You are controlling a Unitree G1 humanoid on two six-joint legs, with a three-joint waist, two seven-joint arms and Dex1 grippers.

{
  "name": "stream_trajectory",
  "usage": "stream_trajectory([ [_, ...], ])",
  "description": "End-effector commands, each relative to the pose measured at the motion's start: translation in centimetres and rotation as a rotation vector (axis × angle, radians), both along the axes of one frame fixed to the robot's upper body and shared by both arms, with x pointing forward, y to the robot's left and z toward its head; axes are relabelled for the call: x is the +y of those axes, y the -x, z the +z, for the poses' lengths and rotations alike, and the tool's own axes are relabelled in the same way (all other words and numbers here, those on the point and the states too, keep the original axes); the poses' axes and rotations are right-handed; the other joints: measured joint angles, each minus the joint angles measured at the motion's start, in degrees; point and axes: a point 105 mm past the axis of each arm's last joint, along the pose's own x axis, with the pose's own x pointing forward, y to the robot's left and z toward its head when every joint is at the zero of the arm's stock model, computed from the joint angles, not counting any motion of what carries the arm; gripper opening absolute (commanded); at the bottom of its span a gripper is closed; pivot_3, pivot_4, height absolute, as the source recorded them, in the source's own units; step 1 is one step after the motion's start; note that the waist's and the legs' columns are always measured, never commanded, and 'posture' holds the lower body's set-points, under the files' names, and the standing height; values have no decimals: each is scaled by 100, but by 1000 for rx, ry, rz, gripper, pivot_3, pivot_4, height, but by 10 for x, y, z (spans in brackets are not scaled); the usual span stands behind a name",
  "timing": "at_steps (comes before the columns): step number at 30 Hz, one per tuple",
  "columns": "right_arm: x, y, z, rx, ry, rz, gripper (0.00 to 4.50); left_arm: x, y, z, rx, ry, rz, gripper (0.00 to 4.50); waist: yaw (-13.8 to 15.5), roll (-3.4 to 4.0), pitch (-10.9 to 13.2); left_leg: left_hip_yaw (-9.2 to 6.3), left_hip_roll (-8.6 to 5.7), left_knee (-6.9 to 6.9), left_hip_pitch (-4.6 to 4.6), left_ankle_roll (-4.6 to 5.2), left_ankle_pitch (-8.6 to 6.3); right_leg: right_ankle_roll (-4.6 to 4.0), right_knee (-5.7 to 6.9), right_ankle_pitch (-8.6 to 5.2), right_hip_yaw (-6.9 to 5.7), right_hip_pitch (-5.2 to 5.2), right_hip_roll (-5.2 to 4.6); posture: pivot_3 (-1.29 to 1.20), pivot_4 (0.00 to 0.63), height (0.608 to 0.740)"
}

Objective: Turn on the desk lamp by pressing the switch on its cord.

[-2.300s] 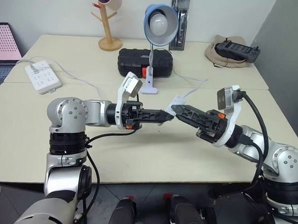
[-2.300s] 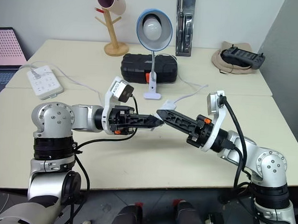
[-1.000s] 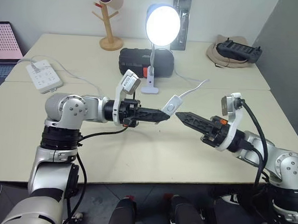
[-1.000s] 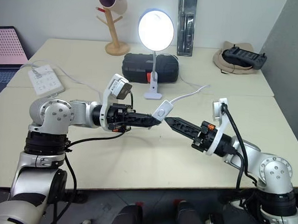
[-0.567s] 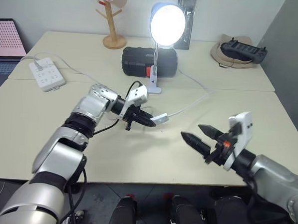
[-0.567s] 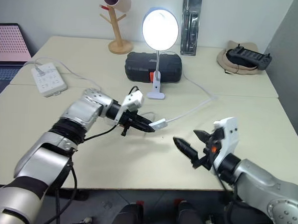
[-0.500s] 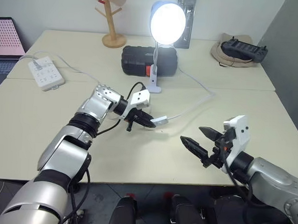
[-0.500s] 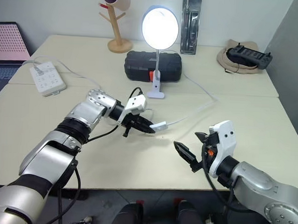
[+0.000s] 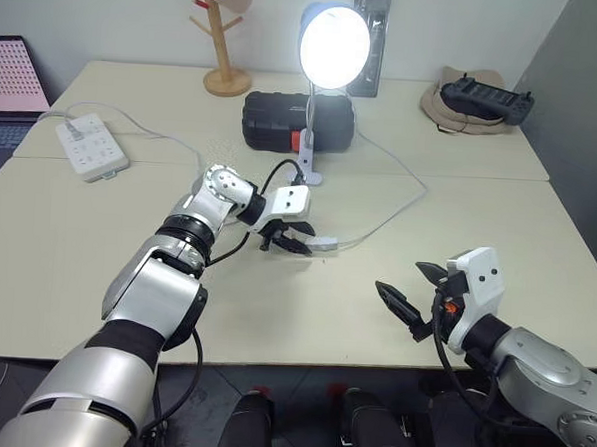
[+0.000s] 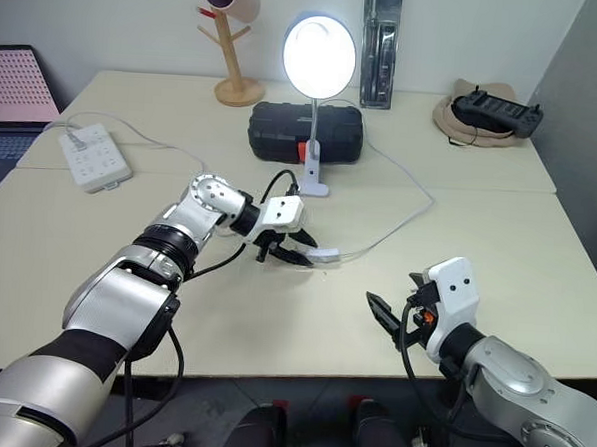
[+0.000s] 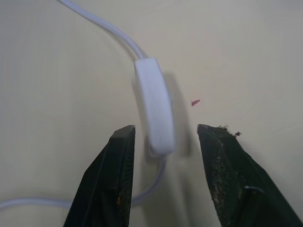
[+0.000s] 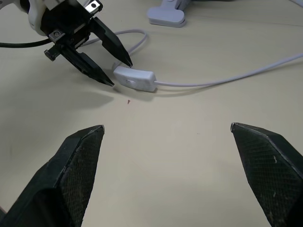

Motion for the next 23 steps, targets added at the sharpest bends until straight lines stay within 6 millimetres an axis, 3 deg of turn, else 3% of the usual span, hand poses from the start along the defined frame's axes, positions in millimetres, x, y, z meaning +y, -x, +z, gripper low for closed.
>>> stream_trajectory([
  [1,-1,-1,9,-41,-1,23,4500,5,-4,25,-49,47,0,3081,1,0,0,0,0,0,1,0,0,0,0,0,0,0,0,0,150,740],
  [6,-7,-12,12,-43,27,87,4500,39,-1,65,-33,254,127,4187,-44,0,0,0,2,2,1,0,0,0,2,0,1,1,0,0,150,740],
  [8,-8,-15,12,-41,36,102,4500,50,4,71,-16,323,201,4485,-44,1,0,-3,4,-1,5,0,0,-3,4,-1,-2,2,0,0,150,740],
  [14,-21,-30,12,-49,92,115,4500,79,30,69,-4,429,457,4485,-43,5,-2,-13,7,2,9,-2,1,-6,8,-3,-9,6,-3,0,150,740],
  [19,-39,-44,13,-50,99,63,4500,88,53,46,10,407,568,4485,24,5,-3,-14,4,3,23,-2,1,-4,10,-1,-10,18,-5,0,150,740],
  [23,-43,-47,13,-49,96,55,4500,87,61,44,20,416,597,4485,26,5,-3,-8,2,3,34,-2,1,-2,10,0,-7,25,-8,0,150,740],
])
